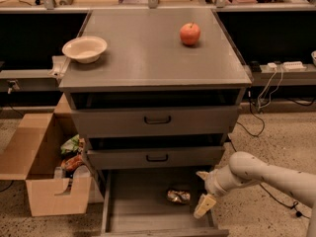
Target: Pick orange can from bottom drawer and place on counter
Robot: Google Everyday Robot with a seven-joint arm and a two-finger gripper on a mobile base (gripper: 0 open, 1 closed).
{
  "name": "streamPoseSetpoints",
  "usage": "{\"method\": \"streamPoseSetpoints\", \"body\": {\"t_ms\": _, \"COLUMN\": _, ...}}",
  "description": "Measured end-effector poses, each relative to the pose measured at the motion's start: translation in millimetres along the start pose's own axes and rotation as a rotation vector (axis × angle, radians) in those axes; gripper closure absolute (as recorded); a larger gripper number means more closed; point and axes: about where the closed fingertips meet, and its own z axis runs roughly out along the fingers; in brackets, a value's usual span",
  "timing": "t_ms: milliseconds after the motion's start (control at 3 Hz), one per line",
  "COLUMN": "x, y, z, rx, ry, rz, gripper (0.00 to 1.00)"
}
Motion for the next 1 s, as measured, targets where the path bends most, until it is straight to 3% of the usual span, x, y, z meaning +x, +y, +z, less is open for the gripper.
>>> {"method": "streamPoseSetpoints", "body": {"t_ms": 333, "x": 0.0, "y": 0.0, "z": 0.0, "rx": 0.000, "ry": 0.000, "rz": 0.000, "gripper": 0.00}}
{"method": "streamPoseSetpoints", "body": {"t_ms": 667, "x": 8.5, "y": -8.7, "z": 17.2, "rx": 0.043, "ry": 0.034, "rz": 0.012, "gripper": 0.00}}
{"method": "streamPoseSetpoints", "body": {"t_ms": 1000, "x": 30.6, "y": -23.0, "z": 73.2, "rx": 0.054, "ry": -0.003, "rz": 0.028, "gripper": 0.00}}
